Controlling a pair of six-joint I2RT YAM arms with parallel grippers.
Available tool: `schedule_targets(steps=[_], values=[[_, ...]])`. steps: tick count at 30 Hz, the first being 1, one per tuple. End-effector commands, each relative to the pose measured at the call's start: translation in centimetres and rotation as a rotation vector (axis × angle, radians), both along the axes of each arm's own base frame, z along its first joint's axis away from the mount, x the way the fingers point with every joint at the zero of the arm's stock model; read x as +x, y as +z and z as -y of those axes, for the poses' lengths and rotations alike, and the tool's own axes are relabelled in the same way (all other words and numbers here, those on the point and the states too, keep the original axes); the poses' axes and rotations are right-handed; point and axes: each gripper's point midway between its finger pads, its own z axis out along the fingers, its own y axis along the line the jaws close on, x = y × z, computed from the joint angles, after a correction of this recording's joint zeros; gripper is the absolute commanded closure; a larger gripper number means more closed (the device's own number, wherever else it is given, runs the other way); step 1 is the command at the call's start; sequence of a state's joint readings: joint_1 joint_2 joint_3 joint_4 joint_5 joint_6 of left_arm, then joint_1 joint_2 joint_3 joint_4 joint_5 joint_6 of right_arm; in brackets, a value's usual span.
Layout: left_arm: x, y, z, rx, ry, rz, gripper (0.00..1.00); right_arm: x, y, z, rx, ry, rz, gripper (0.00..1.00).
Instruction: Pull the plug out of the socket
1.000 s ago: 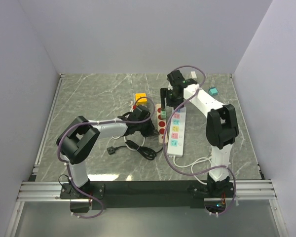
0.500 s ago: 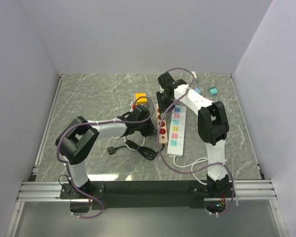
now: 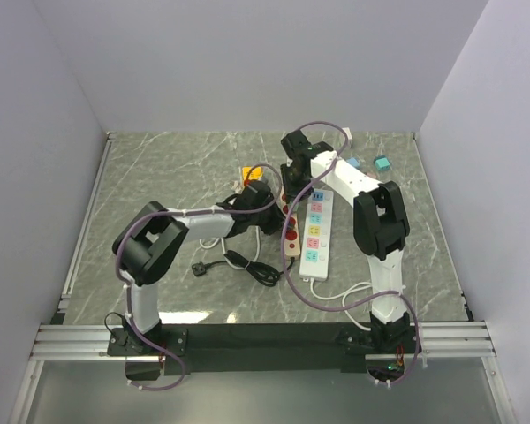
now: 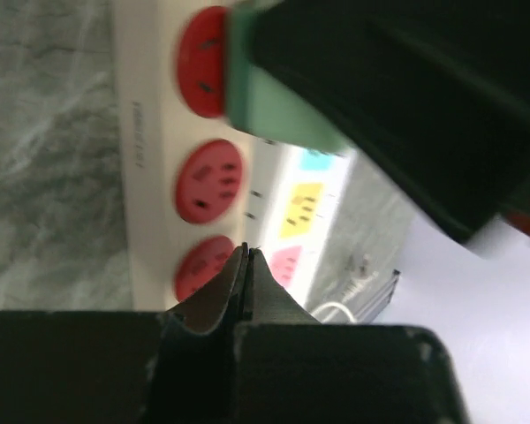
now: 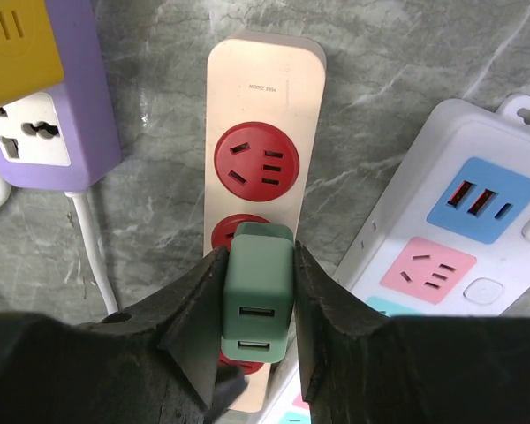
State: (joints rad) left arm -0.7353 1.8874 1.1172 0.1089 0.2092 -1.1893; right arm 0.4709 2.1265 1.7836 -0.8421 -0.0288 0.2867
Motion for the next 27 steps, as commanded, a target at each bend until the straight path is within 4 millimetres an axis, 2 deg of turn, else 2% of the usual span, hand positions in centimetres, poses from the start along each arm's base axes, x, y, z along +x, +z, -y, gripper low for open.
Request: schedule_targets(steps=[1,5,11,14,15,18,20,23,24,25,26,27], values=[[0.4,-1.5,1.1,-0.019,-0.014,-0.037,1.0,-1.0,-0.5,-0.5,0.007,0.001,-0.01,1.0],[-1.0,-5.7,-0.4,0.066,-0.004,-0.127,1.0,-0.8,1.3,-0.8,0.038,-0.019,0.014,1.0],[-3.5,-11.5,-3.2,0.186,0.009,-0.253,1.0,-0.1,6.9,-1.6,0.12,-0.052,0.087,1.0],[-4.7,-13.2,-4.3,0.193,0.021,-0.303,1.0,0.1,8.8,-1.0,0.122,-0.095,0.122,1.0],[-4.9,-13.6,-4.6,0.2,0.024,-0.313,1.0,0.2,10.1,-0.9,0.137,-0.106,0.143,1.0],[-5.3,-14.6,-5.3,0.24,0.01,-0.332,1.0,0.4,11.6,-0.3,0.181,-0.142,0.164,1.0],[-5.4,-14.7,-5.4,0.243,0.004,-0.328,1.0,0.7,12.1,0.0,0.195,-0.166,0.17,1.0],[-5.0,-13.6,-5.0,0.222,-0.002,-0.293,1.0,2.2,12.4,3.1,0.154,-0.3,0.204,1.0],[-4.7,-12.5,-4.6,0.209,-0.018,-0.259,1.0,2.8,12.1,5.4,0.161,-0.367,0.204,1.0],[-4.1,-11.5,-4.0,0.195,-0.025,-0.227,1.0,4.0,12.4,6.6,0.218,-0.456,0.226,1.0],[-3.8,-10.8,-4.0,0.203,-0.022,-0.203,1.0,3.7,11.2,8.5,0.225,-0.531,0.209,1.0],[-3.4,-9.1,-3.5,0.196,-0.042,-0.154,1.0,3.9,10.9,9.5,0.286,-0.582,0.189,1.0]])
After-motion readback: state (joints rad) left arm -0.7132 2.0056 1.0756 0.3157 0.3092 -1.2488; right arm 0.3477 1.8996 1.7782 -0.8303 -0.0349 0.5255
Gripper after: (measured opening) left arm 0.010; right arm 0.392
